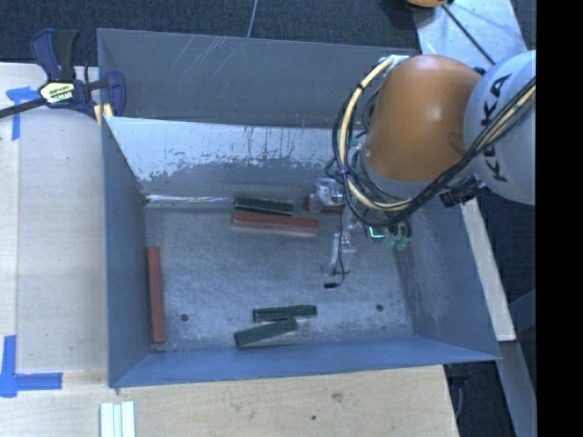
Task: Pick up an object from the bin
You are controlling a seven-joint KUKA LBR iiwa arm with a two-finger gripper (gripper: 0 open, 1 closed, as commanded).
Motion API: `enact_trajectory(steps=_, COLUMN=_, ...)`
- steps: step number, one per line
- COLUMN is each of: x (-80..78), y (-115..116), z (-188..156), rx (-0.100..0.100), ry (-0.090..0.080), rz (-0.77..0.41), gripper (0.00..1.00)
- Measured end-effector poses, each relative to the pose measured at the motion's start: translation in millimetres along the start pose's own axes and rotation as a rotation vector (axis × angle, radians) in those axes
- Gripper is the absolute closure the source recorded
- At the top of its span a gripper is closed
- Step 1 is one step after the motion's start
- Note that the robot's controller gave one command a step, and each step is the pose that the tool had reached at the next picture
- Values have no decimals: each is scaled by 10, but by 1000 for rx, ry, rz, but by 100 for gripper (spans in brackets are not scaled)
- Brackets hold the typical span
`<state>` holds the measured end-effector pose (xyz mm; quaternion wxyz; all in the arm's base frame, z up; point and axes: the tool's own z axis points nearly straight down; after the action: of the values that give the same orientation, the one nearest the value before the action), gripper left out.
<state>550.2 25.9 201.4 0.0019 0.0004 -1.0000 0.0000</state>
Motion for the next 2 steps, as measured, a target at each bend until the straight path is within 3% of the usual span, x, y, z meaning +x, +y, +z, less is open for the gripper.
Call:
enact_trajectory(steps=1, x=-16, y=-1, z=-37, rx=0, ry=-8, rz=1, gripper=0)
enact_trajectory(steps=2, x=25, y=15, z=350, rx=-1, ry=-14, rz=60, gripper=0)
